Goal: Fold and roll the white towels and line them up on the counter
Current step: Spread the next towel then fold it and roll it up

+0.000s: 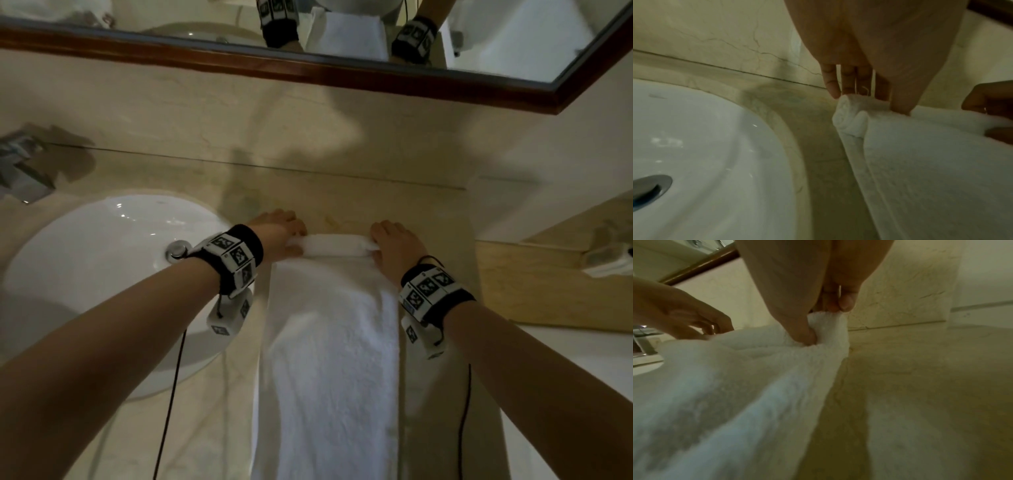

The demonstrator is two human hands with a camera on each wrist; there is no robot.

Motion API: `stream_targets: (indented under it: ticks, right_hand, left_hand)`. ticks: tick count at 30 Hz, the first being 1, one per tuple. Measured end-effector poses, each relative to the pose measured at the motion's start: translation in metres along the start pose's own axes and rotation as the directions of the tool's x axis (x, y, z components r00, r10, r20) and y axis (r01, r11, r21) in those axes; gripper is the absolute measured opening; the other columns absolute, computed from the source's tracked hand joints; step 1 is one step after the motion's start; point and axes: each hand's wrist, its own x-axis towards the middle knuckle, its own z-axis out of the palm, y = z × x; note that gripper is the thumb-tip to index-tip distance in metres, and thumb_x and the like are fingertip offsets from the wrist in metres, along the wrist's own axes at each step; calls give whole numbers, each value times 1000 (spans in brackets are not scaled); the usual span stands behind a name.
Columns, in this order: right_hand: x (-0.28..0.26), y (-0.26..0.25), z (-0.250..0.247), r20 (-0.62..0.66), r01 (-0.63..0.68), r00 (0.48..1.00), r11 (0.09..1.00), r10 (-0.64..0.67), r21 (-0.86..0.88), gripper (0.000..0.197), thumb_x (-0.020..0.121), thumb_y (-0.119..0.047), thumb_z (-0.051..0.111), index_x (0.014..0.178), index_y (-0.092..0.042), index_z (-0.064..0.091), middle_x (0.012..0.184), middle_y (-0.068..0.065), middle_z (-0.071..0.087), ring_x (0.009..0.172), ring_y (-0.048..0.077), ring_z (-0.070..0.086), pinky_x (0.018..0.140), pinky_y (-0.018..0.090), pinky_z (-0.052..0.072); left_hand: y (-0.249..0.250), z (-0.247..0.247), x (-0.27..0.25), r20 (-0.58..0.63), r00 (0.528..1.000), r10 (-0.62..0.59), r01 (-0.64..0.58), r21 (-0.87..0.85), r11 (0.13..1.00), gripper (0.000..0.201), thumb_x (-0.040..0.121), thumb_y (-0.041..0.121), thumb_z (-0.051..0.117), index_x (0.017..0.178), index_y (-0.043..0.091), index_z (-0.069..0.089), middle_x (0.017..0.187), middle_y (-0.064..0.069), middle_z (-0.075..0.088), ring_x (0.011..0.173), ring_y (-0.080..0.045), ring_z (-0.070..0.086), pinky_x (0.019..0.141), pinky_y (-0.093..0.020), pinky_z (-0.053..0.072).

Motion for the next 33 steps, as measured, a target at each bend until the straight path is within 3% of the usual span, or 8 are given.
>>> stream_targets:
  ticks: [7, 10, 16, 19, 21, 26, 29, 33]
  right_hand:
    - [8, 6, -12, 29, -34, 999, 999, 32, 41, 28, 89, -10, 48, 117, -7, 47, 117, 10, 52, 105, 26, 50, 85, 32, 39]
    - [9, 7, -8, -16, -79, 997, 992, 81, 98, 27, 87, -7, 52, 114, -5, 49, 114, 11, 53, 102, 28, 52, 83, 35, 41]
    - [17, 4, -7, 12, -109, 994, 991, 108, 78, 34, 88, -9, 52, 122, -5, 47, 124, 12, 50, 106, 29, 50, 84, 36, 42]
    - [6, 3, 2, 22, -49, 999, 998, 48, 45, 34, 87, -7, 52, 121, -4, 51, 126, 14, 50, 107, 29, 51, 83, 33, 41]
    - [-5, 2, 7, 57, -33, 998, 996, 28, 84, 34, 88, -6, 50, 122, -3, 51, 129, 15, 48, 110, 29, 51, 88, 34, 41]
    - [-9, 7, -7, 93, -97, 993, 972, 79, 214, 18, 92, -15, 48, 105, -6, 56, 106, 12, 58, 94, 29, 57, 81, 32, 44]
    - [3, 9, -22, 194, -151, 975, 963, 109, 222, 32, 93, -21, 51, 124, -13, 50, 112, 9, 60, 103, 27, 56, 89, 33, 44]
    - [11, 11, -21, 241, -86, 967, 996, 85, -7, 37, 95, -30, 47, 130, -18, 48, 131, 7, 44, 122, 27, 37, 101, 38, 35]
  left_hand:
    - [5, -4, 20, 55, 997, -51, 53, -42, 998, 34, 90, 27, 57, 118, 10, 49, 120, -9, 52, 104, -27, 52, 81, -29, 38]
    - [10, -2, 26, 41, 998, -52, 54, -41, 998, 40, 92, 24, 54, 128, 9, 45, 127, -11, 47, 113, -28, 49, 90, -32, 39]
    - [19, -2, 20, -31, 1000, -4, 15, 346, 938, 39, 95, 27, 45, 131, 12, 42, 136, -9, 37, 123, -29, 39, 100, -36, 32]
    - [23, 4, 7, -52, 985, 162, -124, 438, 890, 26, 77, 18, 56, 99, 11, 67, 104, -12, 63, 87, -28, 62, 70, -32, 49]
    - [19, 13, -1, -52, 968, 247, -191, 489, 851, 28, 67, 19, 43, 74, 14, 70, 80, -7, 67, 64, -24, 63, 54, -27, 49]
    - [18, 14, -15, -35, 947, 319, -267, 465, 844, 19, 58, 30, 71, 69, 15, 67, 79, -5, 65, 67, -23, 64, 52, -25, 51]
    - [13, 4, -11, 1, 982, 187, -181, 238, 954, 17, 80, 17, 56, 88, 7, 66, 98, -16, 62, 81, -33, 60, 66, -32, 53]
    - [18, 2, -3, 99, 995, 4, -9, 49, 999, 31, 91, 24, 53, 121, 16, 48, 124, -13, 50, 107, -30, 53, 87, -34, 42]
